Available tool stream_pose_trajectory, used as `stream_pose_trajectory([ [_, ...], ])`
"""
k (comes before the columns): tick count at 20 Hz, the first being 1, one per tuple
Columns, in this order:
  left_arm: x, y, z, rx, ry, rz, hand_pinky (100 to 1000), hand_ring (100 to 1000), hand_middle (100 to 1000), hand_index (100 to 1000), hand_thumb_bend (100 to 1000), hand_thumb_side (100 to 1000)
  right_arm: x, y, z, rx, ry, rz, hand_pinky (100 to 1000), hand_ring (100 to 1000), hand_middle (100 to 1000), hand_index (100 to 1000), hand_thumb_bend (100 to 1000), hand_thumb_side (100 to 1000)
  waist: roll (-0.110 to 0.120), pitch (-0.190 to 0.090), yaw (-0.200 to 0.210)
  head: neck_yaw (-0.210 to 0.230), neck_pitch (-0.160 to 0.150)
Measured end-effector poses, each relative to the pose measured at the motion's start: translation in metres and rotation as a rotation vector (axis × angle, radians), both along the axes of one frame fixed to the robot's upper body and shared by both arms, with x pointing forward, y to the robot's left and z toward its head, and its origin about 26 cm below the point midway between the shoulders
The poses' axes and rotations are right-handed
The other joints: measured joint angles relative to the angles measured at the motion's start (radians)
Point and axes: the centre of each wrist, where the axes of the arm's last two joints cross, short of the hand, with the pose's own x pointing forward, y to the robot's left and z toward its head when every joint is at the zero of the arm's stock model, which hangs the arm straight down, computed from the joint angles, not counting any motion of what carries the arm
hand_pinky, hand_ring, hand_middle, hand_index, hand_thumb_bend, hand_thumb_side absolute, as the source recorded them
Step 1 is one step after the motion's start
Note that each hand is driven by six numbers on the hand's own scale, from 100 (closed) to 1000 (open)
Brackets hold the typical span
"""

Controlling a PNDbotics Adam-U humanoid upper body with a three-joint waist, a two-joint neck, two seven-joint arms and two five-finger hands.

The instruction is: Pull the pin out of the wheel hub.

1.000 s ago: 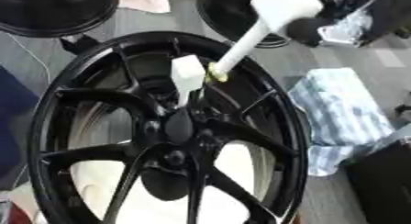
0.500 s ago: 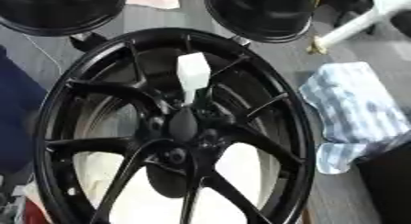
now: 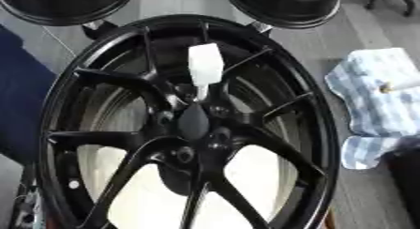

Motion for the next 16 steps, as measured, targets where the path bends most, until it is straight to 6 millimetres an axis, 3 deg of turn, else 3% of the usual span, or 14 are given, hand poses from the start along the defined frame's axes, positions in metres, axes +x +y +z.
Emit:
stream_pose_trajectory([
  [10,0.002,-0.008,0.002,0.040,-0.036,-0.043,791,933,699,843,100,763,-0.016,0.006,-0.059,0.132,-0.004,-0.141,747,659,552,598,236,119,0.025,0.024,0.004,0.031,-0.012],
  [12,0.002,-0.009,0.002,0.042,-0.037,-0.046,791,934,699,843,100,764,-0.017,0.009,-0.066,0.152,0.005,-0.159,772,715,655,661,350,254,0.026,0.028,0.004,0.032,-0.017],
  [13,0.002,-0.010,0.002,0.041,-0.037,-0.048,791,934,699,843,100,764,-0.017,0.011,-0.069,0.160,0.008,-0.166,804,768,752,729,423,352,0.027,0.031,0.004,0.032,-0.017],
  [16,0.003,-0.012,0.003,0.046,-0.039,-0.056,791,934,699,844,100,764,-0.017,0.014,-0.075,0.165,0.017,-0.185,838,817,828,785,423,425,0.029,0.034,0.003,0.032,-0.018],
])
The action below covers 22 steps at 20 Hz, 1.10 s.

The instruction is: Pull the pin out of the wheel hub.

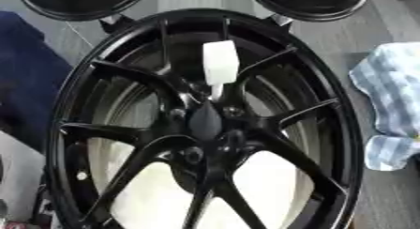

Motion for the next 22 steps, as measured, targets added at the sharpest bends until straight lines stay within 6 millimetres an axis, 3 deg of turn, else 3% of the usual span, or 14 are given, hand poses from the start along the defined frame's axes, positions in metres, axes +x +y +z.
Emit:
stream_pose_trajectory([
  [5,0.000,-0.001,0.000,0.004,0.000,-0.008,792,935,700,844,100,764,-0.001,0.005,-0.010,0.020,0.005,-0.013,860,852,877,806,412,480,0.001,0.001,-0.003,0.004,-0.003],
  [11,0.000,-0.002,0.000,0.006,0.001,-0.011,793,935,700,844,100,763,0.000,0.007,-0.011,0.062,-0.066,-0.007,829,768,773,713,370,437,0.001,0.001,-0.007,0.013,-0.005],
  [12,0.000,-0.002,0.000,0.006,0.001,-0.012,793,935,700,844,100,762,0.001,0.009,-0.011,0.079,-0.094,0.003,818,744,745,685,431,472,0.001,0.001,-0.007,0.015,-0.007],
  [13,0.000,-0.002,0.000,0.006,0.000,-0.013,793,935,700,844,100,762,0.003,0.010,-0.010,0.099,-0.126,0.016,815,737,734,675,303,436,0.001,0.001,-0.007,0.016,-0.008],
  [14,0.000,-0.002,0.000,0.007,-0.001,-0.014,793,935,700,844,100,762,0.004,0.011,-0.010,0.119,-0.158,0.030,807,722,711,657,250,442,0.001,0.001,-0.007,0.016,-0.008],
  [18,0.000,-0.002,0.000,0.007,-0.004,-0.020,793,934,700,844,100,761,0.009,0.017,-0.010,0.194,-0.279,0.103,785,667,641,606,162,413,0.002,0.001,-0.007,0.016,-0.008],
  [22,0.001,-0.003,0.002,0.010,-0.012,-0.033,794,935,700,844,100,757,0.014,0.024,-0.010,0.239,-0.367,0.182,786,646,618,586,146,382,0.000,0.001,-0.007,0.016,-0.008],
])
